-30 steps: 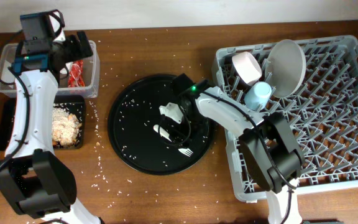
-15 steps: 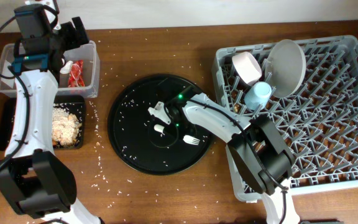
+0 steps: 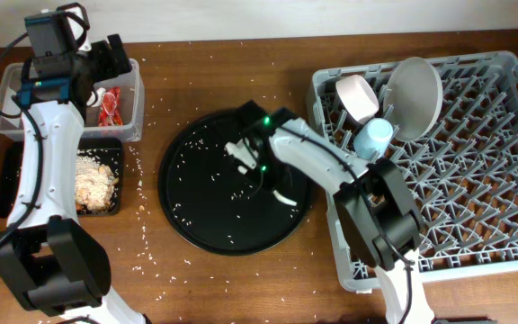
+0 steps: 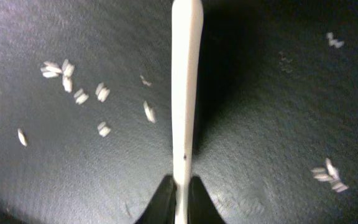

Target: Sort waste into correct bins and load items into the dishwasher rack

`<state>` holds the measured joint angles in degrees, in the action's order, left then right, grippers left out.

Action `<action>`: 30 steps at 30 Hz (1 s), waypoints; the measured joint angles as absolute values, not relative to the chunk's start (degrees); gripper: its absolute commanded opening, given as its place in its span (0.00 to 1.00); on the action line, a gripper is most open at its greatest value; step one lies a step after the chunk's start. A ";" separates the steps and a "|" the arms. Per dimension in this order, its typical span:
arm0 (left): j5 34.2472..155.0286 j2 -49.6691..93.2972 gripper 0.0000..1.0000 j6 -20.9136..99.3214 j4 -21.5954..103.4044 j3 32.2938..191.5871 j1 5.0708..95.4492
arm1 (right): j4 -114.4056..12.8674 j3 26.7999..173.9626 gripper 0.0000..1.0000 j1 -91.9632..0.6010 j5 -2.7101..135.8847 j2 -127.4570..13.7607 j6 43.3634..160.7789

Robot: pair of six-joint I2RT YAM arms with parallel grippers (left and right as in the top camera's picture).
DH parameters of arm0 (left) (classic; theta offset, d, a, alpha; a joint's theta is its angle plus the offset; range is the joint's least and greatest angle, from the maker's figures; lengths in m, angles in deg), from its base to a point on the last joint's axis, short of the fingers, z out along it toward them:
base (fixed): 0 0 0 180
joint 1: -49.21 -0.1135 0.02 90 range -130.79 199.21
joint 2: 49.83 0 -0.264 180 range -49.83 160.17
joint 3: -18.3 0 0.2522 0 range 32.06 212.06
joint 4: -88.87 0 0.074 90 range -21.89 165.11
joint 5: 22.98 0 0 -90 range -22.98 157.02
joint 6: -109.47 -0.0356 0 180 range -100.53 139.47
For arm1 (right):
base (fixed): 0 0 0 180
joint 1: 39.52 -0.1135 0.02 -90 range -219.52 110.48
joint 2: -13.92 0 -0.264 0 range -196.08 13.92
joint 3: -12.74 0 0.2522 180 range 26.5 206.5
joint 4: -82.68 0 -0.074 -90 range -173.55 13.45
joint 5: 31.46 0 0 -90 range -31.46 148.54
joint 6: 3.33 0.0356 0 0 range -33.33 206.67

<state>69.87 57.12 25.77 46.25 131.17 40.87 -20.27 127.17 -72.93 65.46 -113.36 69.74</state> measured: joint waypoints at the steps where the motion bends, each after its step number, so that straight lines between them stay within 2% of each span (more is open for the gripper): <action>1: 69.85 57.12 0.99 25.77 46.16 131.17 40.87 | -17.97 130.12 0.04 -72.12 65.44 -113.73 70.05; 6: 69.87 57.12 0.99 25.79 45.72 131.17 40.87 | -5.41 148.59 0.04 -68.49 65.46 -113.99 73.09; 9: 69.85 57.12 0.99 25.77 45.83 131.17 40.87 | 2.46 157.09 0.04 -62.28 65.61 -113.95 77.61; 12: 69.87 57.12 0.99 25.77 45.75 131.17 40.87 | 6.92 158.73 0.04 -51.68 65.31 -113.97 84.19; 16: 69.87 57.12 0.99 25.77 45.75 131.17 40.87 | 6.79 158.49 0.06 -48.01 64.00 -113.97 90.03; 18: 69.85 57.12 0.99 25.77 45.79 131.17 40.87 | 5.65 157.09 0.22 -48.23 62.80 -113.97 91.36; 19: 69.87 57.12 0.99 25.77 45.70 131.17 40.87 | 4.74 155.73 0.50 -48.23 62.38 -113.97 91.27; 20: 69.85 57.12 0.99 25.77 45.72 131.17 40.87 | 4.23 154.07 0.57 -48.23 62.21 -113.99 91.75; 26: 69.85 57.12 0.99 25.77 45.75 131.17 40.87 | 3.21 150.73 0.62 -48.23 61.57 -114.15 91.32; 27: 69.85 57.12 0.99 25.77 45.75 131.17 40.87 | 3.71 151.36 0.72 -48.23 62.03 -114.15 91.32; 28: 69.87 57.12 0.99 25.77 45.72 131.17 40.87 | 4.50 152.43 0.99 -48.25 62.49 -114.06 91.34; 30: 69.85 57.12 0.99 25.77 45.77 131.17 40.87 | 5.06 154.42 0.99 -48.56 62.88 -113.10 91.58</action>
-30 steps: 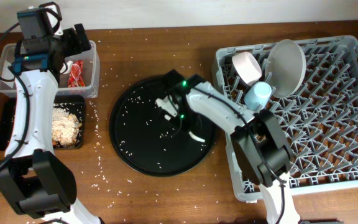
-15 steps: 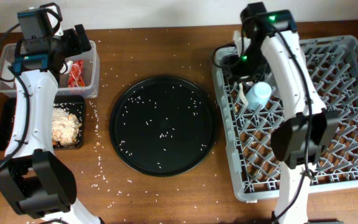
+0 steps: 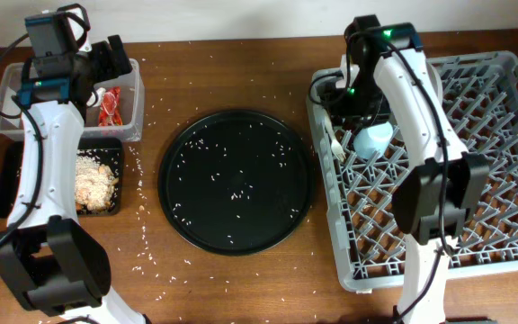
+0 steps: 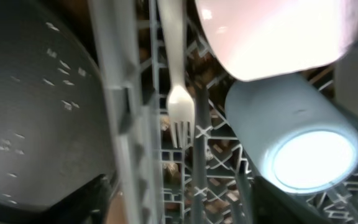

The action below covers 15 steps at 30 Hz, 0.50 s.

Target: Sort waste into correct bins and load items into the dishwasher rack

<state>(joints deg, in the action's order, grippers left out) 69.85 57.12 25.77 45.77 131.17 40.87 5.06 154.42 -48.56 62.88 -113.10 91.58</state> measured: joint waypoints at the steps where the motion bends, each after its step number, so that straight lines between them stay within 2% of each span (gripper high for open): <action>1: 69.87 57.12 0.99 25.77 45.72 131.17 40.87 | 5.11 156.21 0.99 -48.95 62.97 -111.76 91.23; 5: 69.85 57.12 0.99 25.77 45.75 131.17 40.87 | 5.90 160.94 0.98 -52.77 63.80 -98.61 91.23; 8: 69.85 57.12 0.99 25.77 45.75 131.17 40.87 | 11.23 161.96 0.98 -53.74 63.01 -94.34 91.03; 11: 69.85 57.12 0.99 25.77 45.75 131.17 40.87 | 12.80 161.66 0.99 -50.85 57.68 -95.11 91.54; 15: 69.85 57.12 0.99 25.77 45.77 131.17 40.87 | 9.72 161.61 0.99 -40.34 59.19 -95.13 89.33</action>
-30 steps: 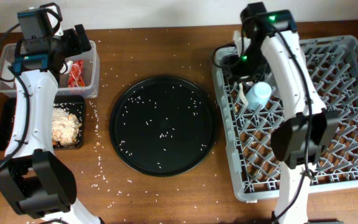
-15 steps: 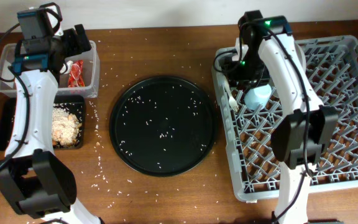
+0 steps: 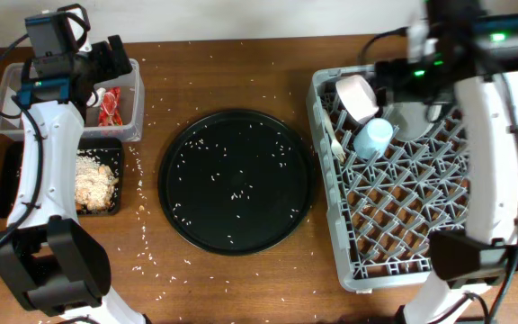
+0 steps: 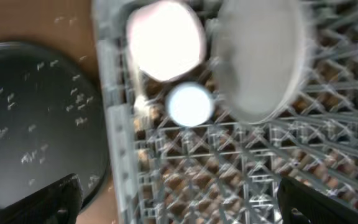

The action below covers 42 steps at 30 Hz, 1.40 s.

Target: Sort waste into correct bins and load items into the dishwasher rack

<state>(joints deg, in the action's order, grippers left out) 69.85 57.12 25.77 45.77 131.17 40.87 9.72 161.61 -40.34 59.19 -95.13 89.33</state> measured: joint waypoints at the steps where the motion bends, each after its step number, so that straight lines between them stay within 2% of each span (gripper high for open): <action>1: 69.85 57.12 0.99 25.77 45.75 131.17 40.87 | 8.47 161.61 0.98 -37.15 60.59 -95.11 87.86; 3: 69.85 57.12 0.99 25.77 45.77 131.17 40.87 | 2.49 161.07 0.98 -32.82 62.71 -94.32 85.85; 5: 69.87 57.12 0.99 25.77 45.79 131.17 40.87 | -7.00 157.00 0.98 -32.82 62.82 -89.69 84.76; 7: 69.87 57.12 0.99 25.77 45.70 131.17 40.87 | -16.75 149.20 0.98 -35.05 61.22 -79.85 84.52; 10: 69.87 57.15 0.99 25.77 45.57 131.17 40.87 | -24.60 135.89 0.99 -36.75 60.04 -65.45 85.74; 16: 69.87 57.15 0.99 25.79 45.81 131.17 40.87 | -52.07 90.82 0.98 -36.73 57.44 -39.66 87.69; 20: 70.03 57.21 0.99 25.77 45.55 131.17 40.87 | -71.89 56.98 0.98 -36.73 56.96 -14.04 91.82; 24: 70.05 57.21 0.99 25.79 45.59 131.17 40.87 | -78.91 38.95 0.99 -36.73 56.83 1.32 95.56; 29: 70.05 57.21 0.99 25.79 45.79 131.17 40.87 | -86.60 31.11 0.99 -36.73 56.85 9.37 97.46; 35: 70.05 57.21 0.99 25.79 45.75 131.17 40.87 | -79.08 27.87 0.98 -36.73 56.85 13.00 97.59; 42: 70.05 57.21 0.99 25.79 45.75 131.17 40.87 | -79.04 27.39 0.98 -36.73 56.87 13.04 96.93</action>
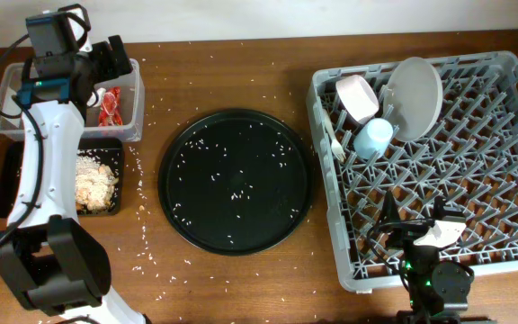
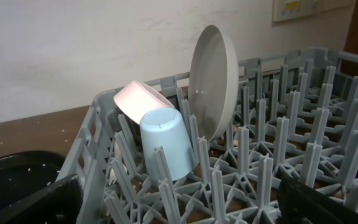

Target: Sort waste into correct bins and load items into the dishwasher rack

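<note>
The grey dishwasher rack (image 1: 502,180) on the right holds a pink bowl (image 1: 356,97), a light blue cup (image 1: 373,137), an upright grey plate (image 1: 414,85) and a white fork (image 1: 335,144) along its left side. My right gripper (image 2: 179,208) sits low at the rack's near edge, open and empty. It faces the cup (image 2: 166,142), bowl (image 2: 143,101) and plate (image 2: 213,81). The left gripper (image 1: 113,56) hangs over the clear bin (image 1: 7,90); its jaws are not readable.
A round black tray (image 1: 235,180) dotted with rice grains lies mid-table. The clear bin holds a red wrapper (image 1: 108,106). Below it a black container (image 1: 95,184) holds food scraps. Loose rice is scattered on the wooden table.
The right arm was stretched high over the back of the rack; now it is drawn back low at the rack's near edge, still open. The left arm and the rack's contents are unchanged.
At first my right gripper was shut on the white fork over the black tray. Then it was at the rack's left side with the fork among the tines. Later it stood open above the rack, the fork left there, and now it sits at the front.
</note>
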`<state>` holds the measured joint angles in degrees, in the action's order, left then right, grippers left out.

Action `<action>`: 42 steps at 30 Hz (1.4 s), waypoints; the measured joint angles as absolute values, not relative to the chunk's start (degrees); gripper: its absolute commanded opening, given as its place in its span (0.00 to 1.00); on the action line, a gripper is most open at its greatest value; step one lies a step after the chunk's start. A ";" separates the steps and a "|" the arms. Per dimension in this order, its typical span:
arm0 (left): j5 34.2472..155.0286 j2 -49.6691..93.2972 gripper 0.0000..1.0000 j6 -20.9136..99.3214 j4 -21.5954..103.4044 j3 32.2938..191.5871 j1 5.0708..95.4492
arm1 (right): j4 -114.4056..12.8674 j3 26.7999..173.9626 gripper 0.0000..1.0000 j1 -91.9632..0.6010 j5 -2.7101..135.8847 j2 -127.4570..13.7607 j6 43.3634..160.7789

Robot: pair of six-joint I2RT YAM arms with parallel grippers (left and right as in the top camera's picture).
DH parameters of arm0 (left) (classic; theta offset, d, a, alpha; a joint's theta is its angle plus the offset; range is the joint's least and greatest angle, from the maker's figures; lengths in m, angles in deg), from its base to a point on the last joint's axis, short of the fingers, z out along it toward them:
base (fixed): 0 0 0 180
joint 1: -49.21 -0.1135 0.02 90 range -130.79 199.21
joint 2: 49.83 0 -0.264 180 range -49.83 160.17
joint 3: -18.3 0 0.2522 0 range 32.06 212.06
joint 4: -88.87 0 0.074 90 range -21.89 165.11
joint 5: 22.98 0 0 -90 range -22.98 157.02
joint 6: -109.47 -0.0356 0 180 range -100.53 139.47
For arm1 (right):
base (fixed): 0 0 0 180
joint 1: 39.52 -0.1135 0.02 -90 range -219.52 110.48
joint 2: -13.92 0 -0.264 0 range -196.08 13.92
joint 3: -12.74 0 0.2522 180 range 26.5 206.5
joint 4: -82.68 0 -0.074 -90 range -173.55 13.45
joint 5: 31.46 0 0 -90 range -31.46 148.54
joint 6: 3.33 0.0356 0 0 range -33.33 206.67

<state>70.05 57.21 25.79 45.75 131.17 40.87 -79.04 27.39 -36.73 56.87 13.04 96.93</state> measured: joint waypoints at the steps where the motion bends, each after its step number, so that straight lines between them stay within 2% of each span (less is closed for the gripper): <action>1: 70.05 57.21 0.99 25.79 45.75 131.17 40.87 | -79.04 27.39 0.98 -36.73 56.85 13.02 96.93; 12: 69.85 57.21 0.99 25.77 45.40 131.17 40.87 | -79.04 27.39 0.98 -36.73 56.85 13.04 96.91; 19: 67.64 57.10 0.99 25.77 38.47 131.17 40.87 | -79.04 27.39 0.98 -36.73 56.87 13.02 96.93; 22: 65.07 52.56 0.99 25.36 41.90 125.47 40.87 | -79.06 27.39 0.98 -36.73 56.85 13.02 96.91; 25: 64.08 39.77 0.99 22.32 52.74 109.95 40.87 | -79.06 27.37 0.99 -36.73 56.89 13.02 96.91; 28: 65.09 21.21 0.99 16.88 65.81 89.19 39.89 | -79.13 27.32 0.98 -36.73 56.92 13.24 96.96; 31: 67.21 2.07 0.99 14.58 68.72 69.01 36.22 | -79.22 27.35 0.98 -36.73 57.07 13.21 96.93; 35: 68.32 -21.56 0.99 14.08 68.43 51.53 34.03 | -79.13 27.32 0.98 -36.73 57.07 13.24 96.91; 42: 68.56 -37.47 0.99 13.84 74.29 36.12 34.01 | -79.15 27.30 0.99 -36.73 57.05 13.24 96.89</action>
<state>68.56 -37.47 13.84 74.29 36.12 34.01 -79.15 27.30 -36.73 57.05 13.24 96.89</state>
